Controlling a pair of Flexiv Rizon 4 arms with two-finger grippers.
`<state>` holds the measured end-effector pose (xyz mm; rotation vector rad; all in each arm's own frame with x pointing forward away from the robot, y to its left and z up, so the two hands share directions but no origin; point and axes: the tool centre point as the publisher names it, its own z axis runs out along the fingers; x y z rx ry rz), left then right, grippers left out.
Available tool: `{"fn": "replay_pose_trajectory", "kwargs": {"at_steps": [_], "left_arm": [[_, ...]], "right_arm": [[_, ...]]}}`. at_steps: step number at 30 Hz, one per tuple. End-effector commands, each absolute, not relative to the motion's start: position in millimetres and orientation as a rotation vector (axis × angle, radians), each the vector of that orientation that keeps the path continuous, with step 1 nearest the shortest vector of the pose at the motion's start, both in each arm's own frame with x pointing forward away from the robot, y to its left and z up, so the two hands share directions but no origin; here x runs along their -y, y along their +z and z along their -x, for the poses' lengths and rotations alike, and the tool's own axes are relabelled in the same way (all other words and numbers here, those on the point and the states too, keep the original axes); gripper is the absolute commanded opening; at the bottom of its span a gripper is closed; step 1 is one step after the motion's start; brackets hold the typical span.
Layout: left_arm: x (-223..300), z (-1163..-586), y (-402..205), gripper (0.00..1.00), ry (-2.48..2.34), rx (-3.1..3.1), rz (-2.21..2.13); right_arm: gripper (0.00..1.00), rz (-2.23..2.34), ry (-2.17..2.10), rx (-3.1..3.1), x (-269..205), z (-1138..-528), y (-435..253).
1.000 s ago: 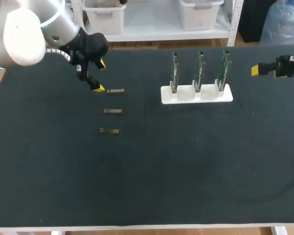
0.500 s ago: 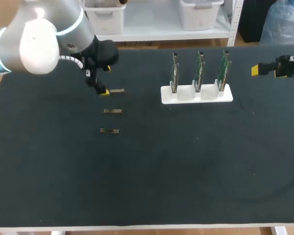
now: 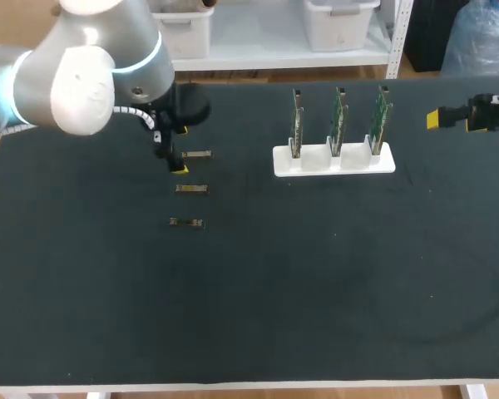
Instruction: Pick up the optical module with the left hand, and insert it into the network port with the right hand.
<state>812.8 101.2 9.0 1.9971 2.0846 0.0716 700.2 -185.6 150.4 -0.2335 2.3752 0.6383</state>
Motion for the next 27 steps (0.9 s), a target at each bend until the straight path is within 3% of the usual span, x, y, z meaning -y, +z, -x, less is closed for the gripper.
{"fn": "replay_pose_trajectory", "kwargs": {"at_steps": [1, 27], "left_arm": [[-95.2, -819.2, 7.2, 1.0, 0.018, -2.124, -2.011], [-95.8, -846.9, -9.5, 1.0, 0.131, -2.149, -2.066]], "right_arm": [[1.0, 0.231, 0.634, -2.375, 184.9, -699.5, 150.6], [1.0, 0.231, 0.634, -2.375, 184.9, -699.5, 150.6]]}}
